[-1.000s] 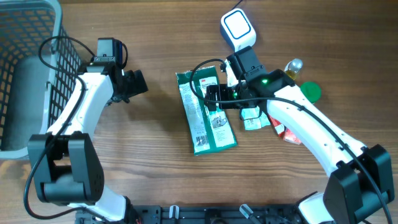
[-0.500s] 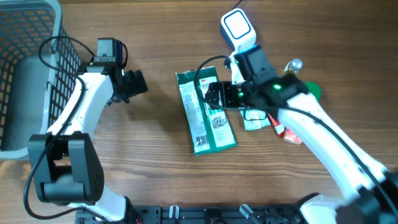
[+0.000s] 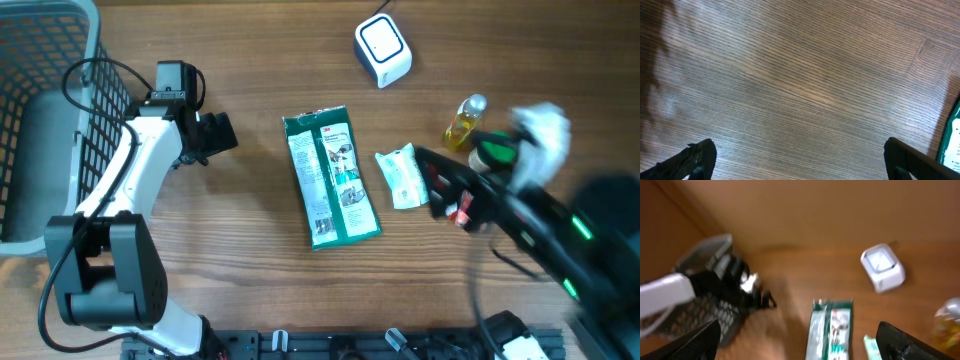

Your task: Scan the item barcode

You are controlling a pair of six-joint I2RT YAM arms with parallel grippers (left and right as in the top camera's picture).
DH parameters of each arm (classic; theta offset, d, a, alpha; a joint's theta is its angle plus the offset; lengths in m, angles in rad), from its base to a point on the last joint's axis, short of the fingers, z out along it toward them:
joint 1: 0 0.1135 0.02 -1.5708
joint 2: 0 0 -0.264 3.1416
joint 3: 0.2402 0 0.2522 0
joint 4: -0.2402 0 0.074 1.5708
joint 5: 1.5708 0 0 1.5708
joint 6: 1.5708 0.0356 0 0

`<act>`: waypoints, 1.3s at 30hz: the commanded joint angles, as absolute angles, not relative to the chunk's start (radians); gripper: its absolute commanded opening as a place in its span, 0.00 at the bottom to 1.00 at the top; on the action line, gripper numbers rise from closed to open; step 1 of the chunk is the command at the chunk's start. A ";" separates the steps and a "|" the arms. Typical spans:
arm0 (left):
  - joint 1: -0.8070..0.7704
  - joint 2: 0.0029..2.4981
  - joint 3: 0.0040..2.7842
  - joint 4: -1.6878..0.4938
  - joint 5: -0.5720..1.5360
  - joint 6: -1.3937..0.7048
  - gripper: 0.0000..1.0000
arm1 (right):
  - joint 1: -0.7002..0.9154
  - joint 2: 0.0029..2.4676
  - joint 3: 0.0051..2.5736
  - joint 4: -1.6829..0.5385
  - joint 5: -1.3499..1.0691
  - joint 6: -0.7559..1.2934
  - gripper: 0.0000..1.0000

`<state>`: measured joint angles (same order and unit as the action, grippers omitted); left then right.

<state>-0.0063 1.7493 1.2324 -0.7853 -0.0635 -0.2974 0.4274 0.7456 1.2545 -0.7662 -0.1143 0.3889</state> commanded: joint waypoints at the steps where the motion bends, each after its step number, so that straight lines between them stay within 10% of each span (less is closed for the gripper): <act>1: -0.004 1.747 1.238 -0.786 -0.076 -0.295 1.00 | 0.398 0.579 1.196 -0.775 -0.030 0.380 1.00; 11: -0.004 1.747 1.238 -0.786 -0.076 -0.295 1.00 | 0.246 0.205 0.909 -0.638 -0.016 0.181 1.00; 23: -0.004 1.747 1.238 -0.786 -0.076 -0.295 1.00 | 0.185 0.032 0.466 0.380 -0.132 0.038 1.00; 39: -0.004 1.747 1.238 -0.786 -0.076 -0.295 1.00 | 0.155 0.004 0.158 0.401 -0.105 0.030 1.00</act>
